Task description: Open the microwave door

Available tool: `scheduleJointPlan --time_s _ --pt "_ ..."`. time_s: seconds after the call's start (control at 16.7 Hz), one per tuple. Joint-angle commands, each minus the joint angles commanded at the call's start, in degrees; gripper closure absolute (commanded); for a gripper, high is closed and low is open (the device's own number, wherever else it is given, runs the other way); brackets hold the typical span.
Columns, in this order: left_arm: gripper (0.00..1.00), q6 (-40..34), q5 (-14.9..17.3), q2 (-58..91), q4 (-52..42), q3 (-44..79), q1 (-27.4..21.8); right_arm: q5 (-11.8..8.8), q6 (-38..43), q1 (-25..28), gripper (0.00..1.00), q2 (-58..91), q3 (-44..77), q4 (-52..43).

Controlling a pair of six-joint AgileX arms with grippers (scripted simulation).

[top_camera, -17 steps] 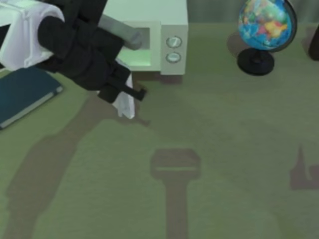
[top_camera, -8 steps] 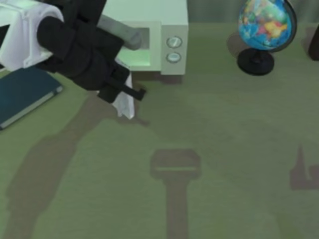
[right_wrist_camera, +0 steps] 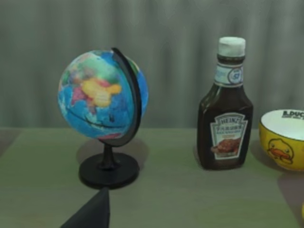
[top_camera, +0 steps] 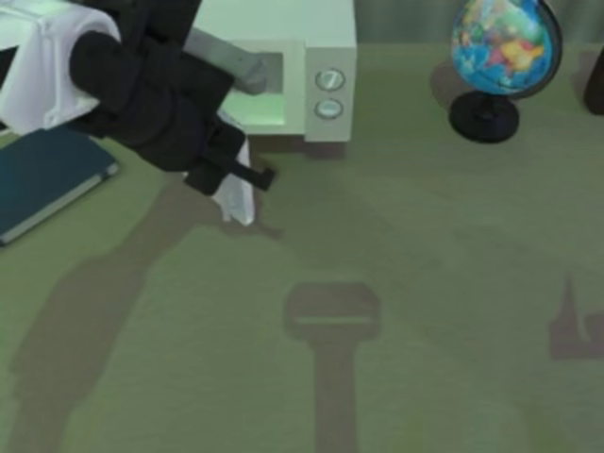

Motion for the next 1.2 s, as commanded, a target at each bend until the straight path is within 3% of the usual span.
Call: scheduleJointPlan --time_s 0.3,0.72,1.2 --pt "1.0 0.7 0.8 -0.2 0.0 -0.3 0.1 0.0 0.0 0.0 0.0 0.0 0.0 0.0" --pt "1.0 9.6 5.3 -2.7 -1.4 -3.0 3.8 0.0 0.0 0.0 0.0 0.0 0.0 0.0" --pt "1.0 9.8 5.4 -2.9 -1.3 -3.0 3.9 0.0 0.0 0.0 0.0 0.0 0.0 0.0"
